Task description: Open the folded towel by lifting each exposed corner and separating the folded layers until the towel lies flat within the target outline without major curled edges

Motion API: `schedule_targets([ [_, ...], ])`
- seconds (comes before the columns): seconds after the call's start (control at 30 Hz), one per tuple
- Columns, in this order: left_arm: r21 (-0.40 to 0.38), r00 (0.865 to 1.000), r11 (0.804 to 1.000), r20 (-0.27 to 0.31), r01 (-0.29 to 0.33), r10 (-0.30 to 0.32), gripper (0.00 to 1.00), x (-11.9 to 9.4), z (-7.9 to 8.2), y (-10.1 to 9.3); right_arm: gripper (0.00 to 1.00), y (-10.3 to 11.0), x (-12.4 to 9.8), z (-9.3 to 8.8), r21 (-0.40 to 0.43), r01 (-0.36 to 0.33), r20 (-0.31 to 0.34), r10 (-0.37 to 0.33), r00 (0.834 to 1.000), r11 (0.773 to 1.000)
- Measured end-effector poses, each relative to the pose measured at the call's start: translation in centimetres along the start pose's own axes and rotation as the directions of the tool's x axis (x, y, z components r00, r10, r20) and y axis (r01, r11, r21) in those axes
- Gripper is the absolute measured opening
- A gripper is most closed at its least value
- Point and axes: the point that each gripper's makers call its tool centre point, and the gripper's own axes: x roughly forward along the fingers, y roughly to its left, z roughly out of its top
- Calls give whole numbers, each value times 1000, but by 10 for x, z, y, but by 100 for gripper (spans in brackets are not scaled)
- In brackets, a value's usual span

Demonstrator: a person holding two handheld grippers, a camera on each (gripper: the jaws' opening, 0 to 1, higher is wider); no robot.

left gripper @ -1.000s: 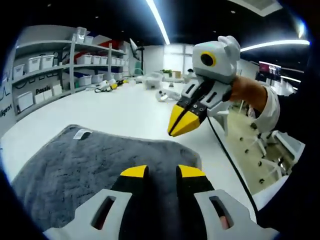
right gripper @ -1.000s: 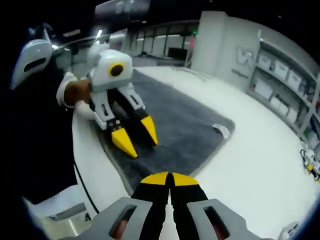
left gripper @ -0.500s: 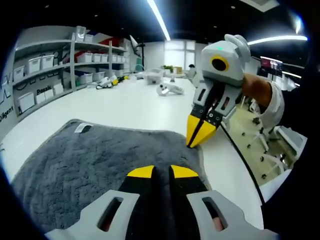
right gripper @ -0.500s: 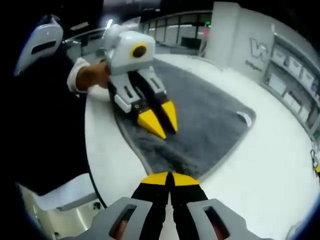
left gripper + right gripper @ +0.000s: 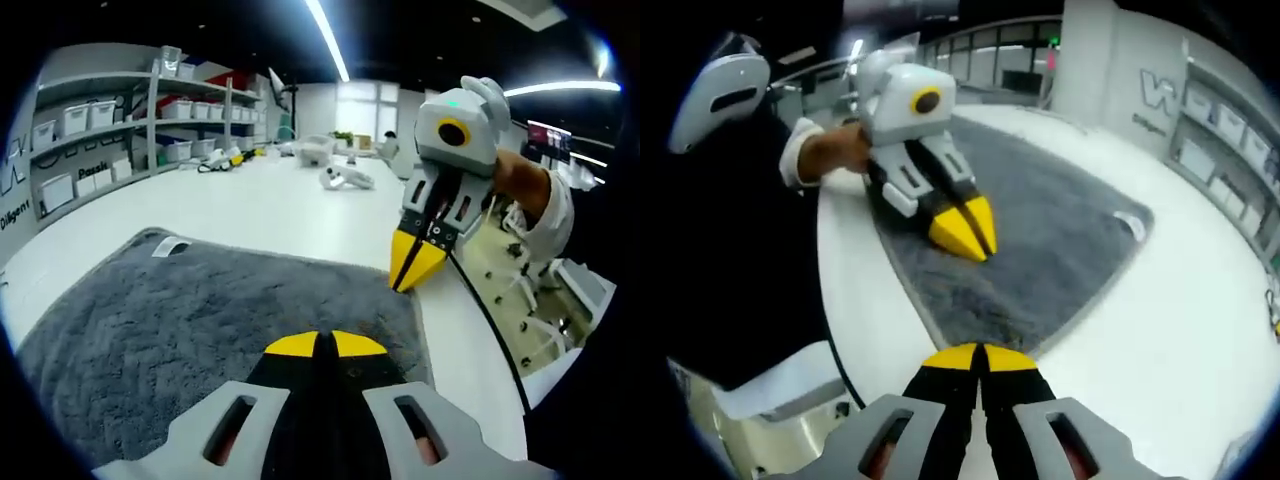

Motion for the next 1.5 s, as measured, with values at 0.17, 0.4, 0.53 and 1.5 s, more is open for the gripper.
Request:
schedule_targets([
  [0.17, -32, 1000, 999, 6, -25, 25, 1, -1, 1, 1, 0, 3, -2, -1, 77, 0, -10, 1, 1000, 997],
  [0.4, -70, 999, 997, 37, -34, 37, 1, -10, 7, 4, 0, 5, -2, 0, 102, 21, -23, -19, 1000, 995],
  [0.53, -83, 996, 995, 59, -59, 64, 1, -27, 12, 13, 0, 9, -2, 19, 136, 3, 53, -11, 999, 991],
  [1.5, -368, 894, 846, 76, -387, 442, 1, -226, -56, 98, 0, 28, 78, 132, 158, -8, 310, -42, 950, 987],
])
